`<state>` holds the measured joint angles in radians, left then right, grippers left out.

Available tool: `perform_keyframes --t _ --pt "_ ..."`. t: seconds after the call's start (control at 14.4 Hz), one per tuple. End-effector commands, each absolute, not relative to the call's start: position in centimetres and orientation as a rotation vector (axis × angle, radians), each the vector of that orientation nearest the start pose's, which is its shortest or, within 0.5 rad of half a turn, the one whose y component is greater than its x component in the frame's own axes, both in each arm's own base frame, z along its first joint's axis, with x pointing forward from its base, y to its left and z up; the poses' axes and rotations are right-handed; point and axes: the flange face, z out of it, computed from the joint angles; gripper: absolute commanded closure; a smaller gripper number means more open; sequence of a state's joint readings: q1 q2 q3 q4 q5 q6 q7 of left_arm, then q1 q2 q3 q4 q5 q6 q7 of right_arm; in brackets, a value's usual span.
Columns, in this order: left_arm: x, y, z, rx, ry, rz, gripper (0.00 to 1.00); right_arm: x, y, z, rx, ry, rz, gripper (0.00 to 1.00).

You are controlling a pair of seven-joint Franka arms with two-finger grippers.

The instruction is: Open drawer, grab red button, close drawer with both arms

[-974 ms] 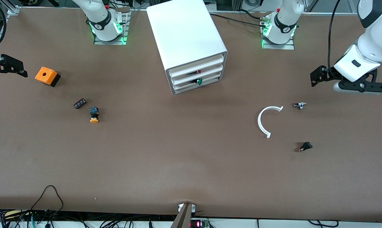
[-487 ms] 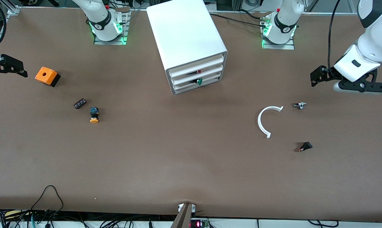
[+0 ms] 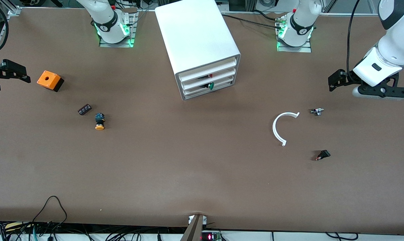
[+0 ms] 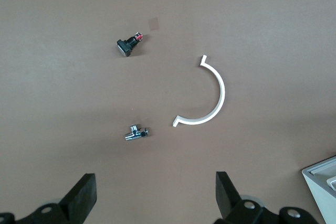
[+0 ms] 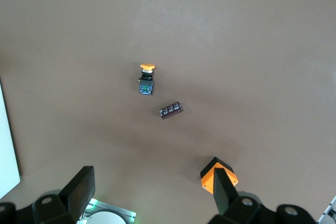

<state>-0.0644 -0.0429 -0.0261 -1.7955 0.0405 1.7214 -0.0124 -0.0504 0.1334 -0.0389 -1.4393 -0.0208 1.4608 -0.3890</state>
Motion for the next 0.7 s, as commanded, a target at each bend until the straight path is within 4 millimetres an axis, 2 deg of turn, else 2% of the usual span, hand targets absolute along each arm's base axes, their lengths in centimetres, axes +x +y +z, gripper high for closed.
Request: perform_keyframes --t 0.0,0.07,0.28,0.49,0.63 --pt "54.6 -4.9 55.7 -3.068 0.179 0.080 0.00 58.4 -5.7 60.4 -3.127 -0.460 0.126 0.00" --pt "54.5 -5.1 55.6 -3.071 0.184 0.097 0.00 58.5 -5.6 60.4 -3.124 -0.460 0.122 0.00" --pt "54.4 -6.1 53.7 -3.053 0.210 0.288 0.00 58.7 -5.4 59.9 -3.123 -0.460 0.136 0.00" --pt "54.6 -8.5 50.9 -3.016 0.271 0.524 0.00 59.5 -5.2 57.7 -3.112 -0.473 0.211 0.00" --pt "54.4 -10.5 49.6 -3.077 0.306 0.618 0.00 59.9 -4.9 56.6 -3.103 -0.482 0.236 0.00"
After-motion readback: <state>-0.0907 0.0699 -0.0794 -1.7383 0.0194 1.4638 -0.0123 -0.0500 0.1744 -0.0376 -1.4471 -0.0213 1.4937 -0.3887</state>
